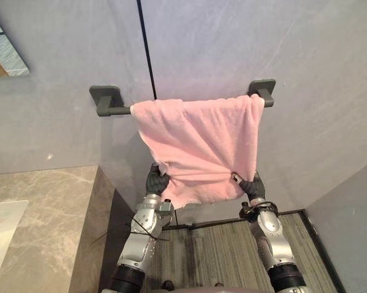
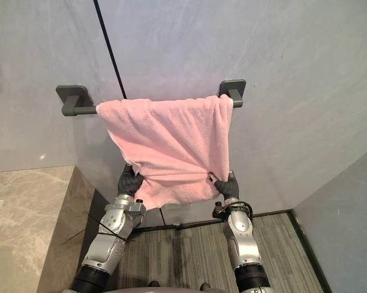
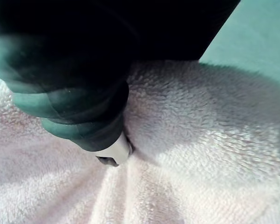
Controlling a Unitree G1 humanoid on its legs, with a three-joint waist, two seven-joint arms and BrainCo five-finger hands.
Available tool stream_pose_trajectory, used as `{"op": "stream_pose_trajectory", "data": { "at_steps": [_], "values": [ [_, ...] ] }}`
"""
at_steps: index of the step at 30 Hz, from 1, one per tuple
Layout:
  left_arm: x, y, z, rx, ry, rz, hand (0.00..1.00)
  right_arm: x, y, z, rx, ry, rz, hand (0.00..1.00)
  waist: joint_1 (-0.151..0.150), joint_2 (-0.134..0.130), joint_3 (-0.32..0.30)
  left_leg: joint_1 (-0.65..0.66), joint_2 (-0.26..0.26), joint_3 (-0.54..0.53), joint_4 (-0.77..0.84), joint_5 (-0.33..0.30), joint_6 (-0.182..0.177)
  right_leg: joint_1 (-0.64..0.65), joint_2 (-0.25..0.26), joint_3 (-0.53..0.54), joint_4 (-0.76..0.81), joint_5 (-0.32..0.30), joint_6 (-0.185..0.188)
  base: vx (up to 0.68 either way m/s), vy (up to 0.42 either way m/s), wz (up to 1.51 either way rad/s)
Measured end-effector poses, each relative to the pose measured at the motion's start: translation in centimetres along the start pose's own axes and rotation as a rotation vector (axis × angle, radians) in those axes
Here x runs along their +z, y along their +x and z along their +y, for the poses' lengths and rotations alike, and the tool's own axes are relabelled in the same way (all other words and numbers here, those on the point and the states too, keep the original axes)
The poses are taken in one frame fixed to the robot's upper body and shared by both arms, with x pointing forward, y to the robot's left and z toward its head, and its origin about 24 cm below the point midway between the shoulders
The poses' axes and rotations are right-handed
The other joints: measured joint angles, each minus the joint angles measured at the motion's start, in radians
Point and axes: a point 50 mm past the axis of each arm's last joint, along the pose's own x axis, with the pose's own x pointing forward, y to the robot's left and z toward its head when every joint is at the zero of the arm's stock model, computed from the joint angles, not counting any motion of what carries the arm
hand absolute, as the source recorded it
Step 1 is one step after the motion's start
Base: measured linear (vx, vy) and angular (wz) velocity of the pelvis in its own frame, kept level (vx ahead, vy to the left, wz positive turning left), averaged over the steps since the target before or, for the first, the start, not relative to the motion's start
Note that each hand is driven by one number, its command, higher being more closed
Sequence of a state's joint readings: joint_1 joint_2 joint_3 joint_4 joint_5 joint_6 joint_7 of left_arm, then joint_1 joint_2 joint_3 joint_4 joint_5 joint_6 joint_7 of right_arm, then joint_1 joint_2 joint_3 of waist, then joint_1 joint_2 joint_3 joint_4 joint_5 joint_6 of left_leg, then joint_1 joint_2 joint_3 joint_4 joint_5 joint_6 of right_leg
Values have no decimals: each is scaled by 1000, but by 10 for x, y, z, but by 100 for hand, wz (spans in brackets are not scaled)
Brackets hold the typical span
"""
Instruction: Organize washtable
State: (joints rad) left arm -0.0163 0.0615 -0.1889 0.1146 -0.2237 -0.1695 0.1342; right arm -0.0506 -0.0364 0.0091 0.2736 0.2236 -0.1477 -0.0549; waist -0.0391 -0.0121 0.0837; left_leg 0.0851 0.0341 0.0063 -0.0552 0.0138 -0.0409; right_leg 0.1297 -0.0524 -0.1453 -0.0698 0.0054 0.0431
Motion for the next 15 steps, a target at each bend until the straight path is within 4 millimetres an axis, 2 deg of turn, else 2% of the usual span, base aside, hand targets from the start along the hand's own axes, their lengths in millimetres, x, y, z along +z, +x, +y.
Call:
{"op": "stream_pose_trajectory", "data": {
  "at_steps": [8, 15],
  "values": [
    [-15, -18, 28, 140, 5, 65, 0, -7, -5, -19, -96, -12, 30, 0, 0, 14, -2, 14, 1, 12, -13, 0, 0, 4, 2, 8, -1, 0, 0, -11, -4, -4],
    [-10, -18, 32, 172, -37, 47, 0, -13, -15, -39, -166, -5, 53, 0, 1, 18, -5, 14, 2, 11, -14, 0, 0, 4, -4, 10, -2, 0, 1, 0, 0, 0]
  ]
}}
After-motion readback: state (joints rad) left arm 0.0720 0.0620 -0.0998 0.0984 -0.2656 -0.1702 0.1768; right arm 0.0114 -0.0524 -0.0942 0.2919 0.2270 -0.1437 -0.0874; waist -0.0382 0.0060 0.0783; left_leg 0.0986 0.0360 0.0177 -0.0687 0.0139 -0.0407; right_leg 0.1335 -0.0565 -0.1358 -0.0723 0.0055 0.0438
